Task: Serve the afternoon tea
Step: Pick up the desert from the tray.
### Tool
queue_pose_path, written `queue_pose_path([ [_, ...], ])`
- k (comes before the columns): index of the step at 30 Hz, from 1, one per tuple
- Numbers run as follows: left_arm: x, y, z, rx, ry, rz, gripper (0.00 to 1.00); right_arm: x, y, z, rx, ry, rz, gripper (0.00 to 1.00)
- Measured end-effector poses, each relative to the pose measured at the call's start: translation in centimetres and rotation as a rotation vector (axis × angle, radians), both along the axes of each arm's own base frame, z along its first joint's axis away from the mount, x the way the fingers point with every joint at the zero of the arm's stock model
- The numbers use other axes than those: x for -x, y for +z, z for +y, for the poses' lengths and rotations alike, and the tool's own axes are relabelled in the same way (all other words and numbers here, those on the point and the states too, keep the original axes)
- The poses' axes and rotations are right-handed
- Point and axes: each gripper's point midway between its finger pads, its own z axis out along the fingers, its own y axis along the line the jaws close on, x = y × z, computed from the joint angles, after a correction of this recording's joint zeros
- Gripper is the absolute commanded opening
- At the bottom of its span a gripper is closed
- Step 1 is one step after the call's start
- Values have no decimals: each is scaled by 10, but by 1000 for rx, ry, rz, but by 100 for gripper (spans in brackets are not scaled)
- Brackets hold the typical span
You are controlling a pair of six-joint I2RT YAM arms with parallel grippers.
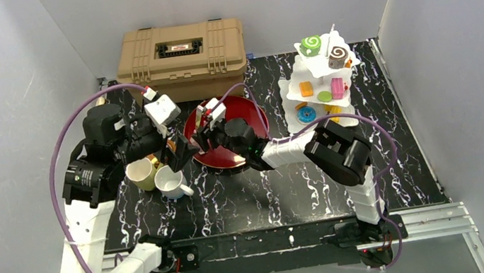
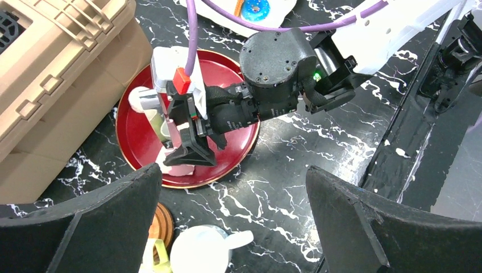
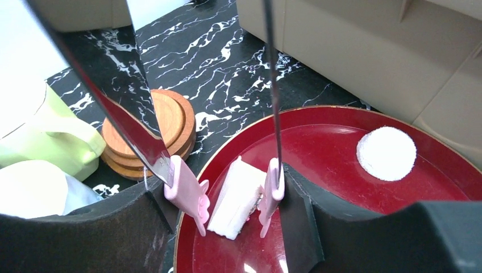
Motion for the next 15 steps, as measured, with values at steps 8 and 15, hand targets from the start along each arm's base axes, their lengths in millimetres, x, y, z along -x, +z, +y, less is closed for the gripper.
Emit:
queue_pose_path([
  [8, 2, 2, 0, 2, -4, -8, 97, -2, -4, -2, 10, -40, -2, 70],
  [15, 4, 3, 0, 4, -7, -8, 97, -6, -4, -7, 25, -99, -15, 70],
])
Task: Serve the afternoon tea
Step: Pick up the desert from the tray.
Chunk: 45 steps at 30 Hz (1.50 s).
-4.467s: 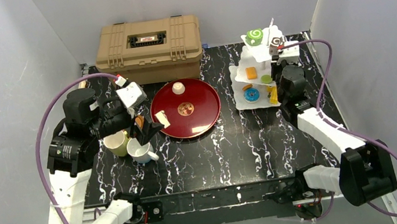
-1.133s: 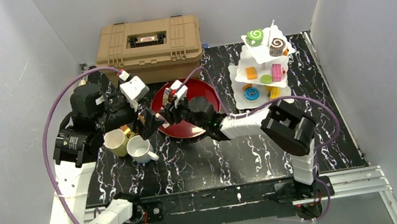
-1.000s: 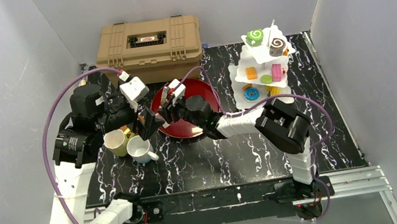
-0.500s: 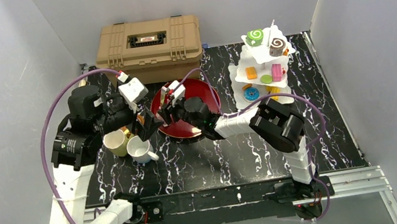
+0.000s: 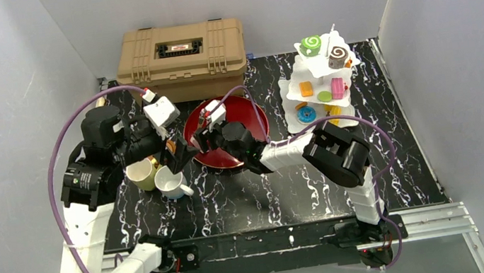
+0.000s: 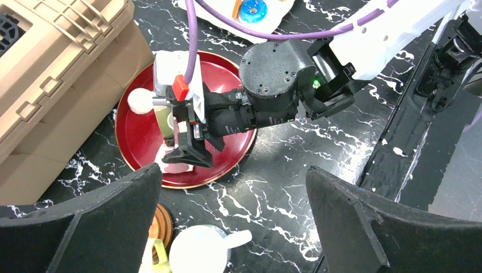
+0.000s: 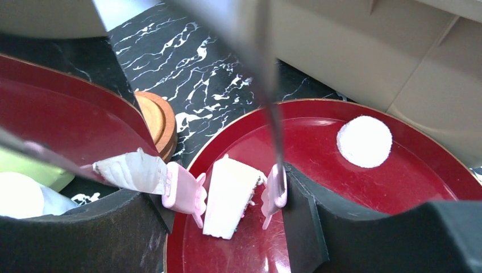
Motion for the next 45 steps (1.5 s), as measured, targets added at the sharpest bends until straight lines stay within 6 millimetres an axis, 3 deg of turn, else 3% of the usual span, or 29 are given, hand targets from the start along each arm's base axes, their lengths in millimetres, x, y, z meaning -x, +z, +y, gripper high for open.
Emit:
queue_pose_path([
  [7, 5, 3, 0, 5, -8, -11, 97, -2, -2, -2, 0, -23, 4, 70],
  [14, 7, 4, 0, 7, -15, -16, 97, 4, -23, 4, 16, -16, 35, 70],
  [18, 8, 4, 0, 8, -17, -19, 97, 6, -23, 7, -5, -13, 41, 68],
  [28, 9, 5, 0, 5, -21, -24, 97, 10, -21, 12, -6, 6, 31, 40],
  [34, 9, 4, 0, 5, -21, -24, 97, 11, -19, 12, 46, 31, -20, 36],
  [37, 9, 4, 0, 4, -22, -24, 97, 13, -8, 5, 95, 41, -60, 36],
  [40, 9, 4, 0, 2, -23, -23, 97, 20, 17, -11, 116, 48, -105, 35],
  [45, 7, 2, -1, -1, -28, -16, 97, 26, 85, -56, 100, 16, -202, 35],
])
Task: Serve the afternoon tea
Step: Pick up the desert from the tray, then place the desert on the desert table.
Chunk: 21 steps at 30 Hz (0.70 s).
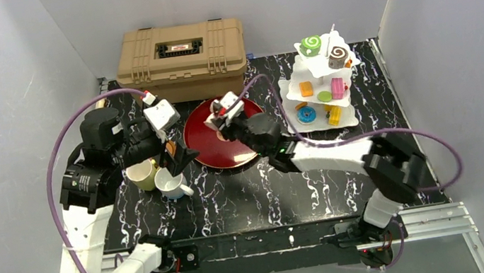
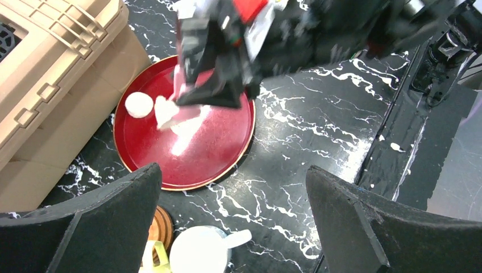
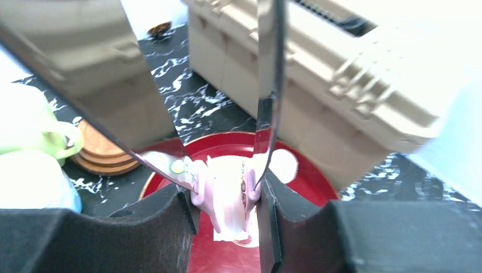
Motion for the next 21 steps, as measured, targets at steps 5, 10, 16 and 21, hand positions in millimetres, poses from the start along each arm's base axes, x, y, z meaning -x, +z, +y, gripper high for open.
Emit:
queue_pose_path([
  [5, 0, 0, -1, 1, -3, 2, 97, 0, 46, -61, 5, -78, -67, 36],
  [10, 0, 0, -2, 4, -10, 6, 97, -12, 51, -128, 53, -204, -76, 36],
  [16, 0, -1, -2, 5, -13, 9, 97, -27, 52, -181, 154, -328, -86, 36],
  [21, 0, 2, -3, 8, -14, 2, 97, -42, 49, -212, 253, -403, -93, 36],
])
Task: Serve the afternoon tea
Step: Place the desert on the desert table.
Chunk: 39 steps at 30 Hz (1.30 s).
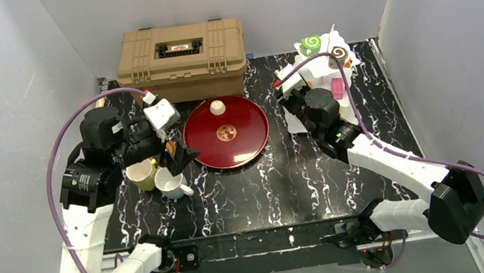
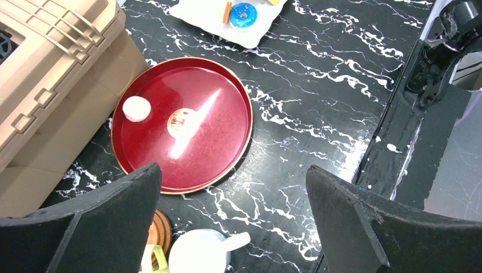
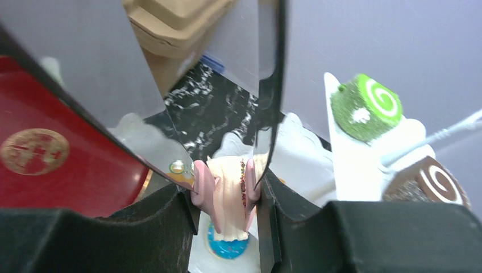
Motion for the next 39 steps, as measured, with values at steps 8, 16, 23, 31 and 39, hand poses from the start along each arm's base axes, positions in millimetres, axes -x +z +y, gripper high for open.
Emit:
queue_pose_path([
  [8, 0, 0, 0, 1, -1, -1, 97, -12, -7, -27, 136, -93, -15, 35],
  [16, 0, 0, 0, 1, -2, -1, 97, -31, -22, -36, 233, -145, -24, 35],
  [23, 0, 0, 0, 1, -2, -1, 97, -47, -29, -36, 284, -171, -50, 35],
  [31, 1, 0, 0, 1, -2, -2, 97, -57, -30, -34, 330, -188, -92, 38],
  [39, 1, 0, 0, 1, -2, -2, 97, -62, -22, -36, 356, -212, -146, 43],
])
